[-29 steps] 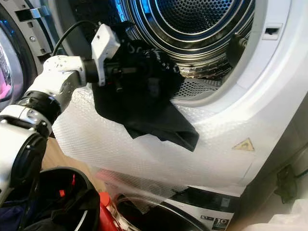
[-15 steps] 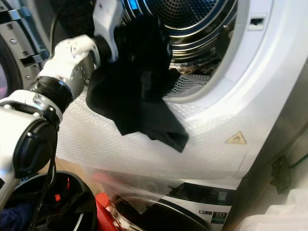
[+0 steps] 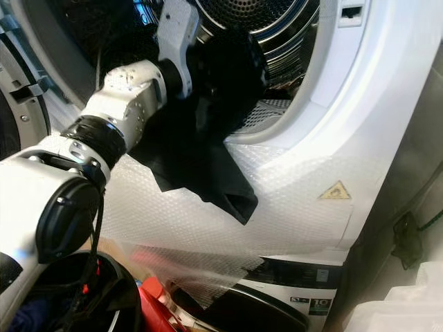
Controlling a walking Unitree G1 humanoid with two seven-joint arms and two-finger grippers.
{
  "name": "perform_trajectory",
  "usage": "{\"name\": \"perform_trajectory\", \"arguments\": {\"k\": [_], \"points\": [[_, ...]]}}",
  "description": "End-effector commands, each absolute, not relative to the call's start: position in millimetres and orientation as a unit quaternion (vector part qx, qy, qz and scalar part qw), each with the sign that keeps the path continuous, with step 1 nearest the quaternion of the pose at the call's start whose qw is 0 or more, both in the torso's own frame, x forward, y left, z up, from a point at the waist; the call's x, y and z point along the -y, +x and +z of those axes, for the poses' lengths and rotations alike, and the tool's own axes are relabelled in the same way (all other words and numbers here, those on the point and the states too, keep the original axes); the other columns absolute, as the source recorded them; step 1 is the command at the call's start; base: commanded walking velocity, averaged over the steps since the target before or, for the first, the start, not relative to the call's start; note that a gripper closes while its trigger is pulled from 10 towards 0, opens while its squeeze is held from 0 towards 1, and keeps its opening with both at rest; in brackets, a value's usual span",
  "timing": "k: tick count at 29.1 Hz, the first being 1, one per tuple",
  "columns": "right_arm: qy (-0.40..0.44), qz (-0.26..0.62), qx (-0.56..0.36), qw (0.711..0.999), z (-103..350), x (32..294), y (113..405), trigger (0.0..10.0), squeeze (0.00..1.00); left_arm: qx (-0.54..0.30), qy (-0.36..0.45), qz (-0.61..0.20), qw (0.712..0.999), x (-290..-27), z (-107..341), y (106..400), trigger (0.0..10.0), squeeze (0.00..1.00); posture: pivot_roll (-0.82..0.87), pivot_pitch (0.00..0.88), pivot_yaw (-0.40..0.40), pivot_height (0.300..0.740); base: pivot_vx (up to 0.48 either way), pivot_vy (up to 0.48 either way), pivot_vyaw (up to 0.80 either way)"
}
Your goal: Clothes washing
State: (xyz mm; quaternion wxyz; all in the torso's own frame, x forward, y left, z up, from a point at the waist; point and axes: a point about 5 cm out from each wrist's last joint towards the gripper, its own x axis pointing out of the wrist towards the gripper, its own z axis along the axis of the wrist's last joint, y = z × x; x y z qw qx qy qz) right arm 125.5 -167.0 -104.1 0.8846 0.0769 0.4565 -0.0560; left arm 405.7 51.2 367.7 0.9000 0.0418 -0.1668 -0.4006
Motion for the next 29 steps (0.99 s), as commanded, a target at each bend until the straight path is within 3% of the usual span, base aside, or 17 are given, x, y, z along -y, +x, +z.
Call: {"name": "perform_trajectory", "arguments": {"k": [1,10,15,19,29], "points": [[0.079,-0.050,-0.465,0.880,-106.5,161.8,118.9,10.0,0.00,0.132,0.046,-0.421,0.896,-52.8,352.0,407.4,10.0,1.00,-0.05,0.000,0.172,0.740,0.000,0.000,0.00],[0.076,-0.043,-0.465,0.881,-105.9,160.3,121.8,10.0,0.00,0.140,0.055,-0.374,0.915,-65.0,361.1,410.9,10.0,1.00,-0.01,0.000,0.162,0.740,0.000,0.000,0.00],[0.080,-0.033,-0.461,0.883,-104.3,154.3,128.5,10.0,0.00,0.153,0.080,-0.302,0.937,-82.2,388.6,412.4,10.0,1.00,0.01,0.000,0.160,0.740,0.000,0.000,0.00],[0.084,-0.031,-0.457,0.885,-102.0,151.3,136.8,10.0,0.00,0.163,0.126,-0.323,0.924,-88.9,407.5,406.6,10.0,1.00,0.02,0.000,0.162,0.740,0.000,0.000,0.00],[0.085,-0.035,-0.453,0.887,-99.6,153.6,145.1,10.0,0.00,0.149,0.156,-0.379,0.900,-83.1,414.1,400.3,10.0,1.00,0.03,0.000,0.161,0.740,0.000,0.000,0.00]]}}
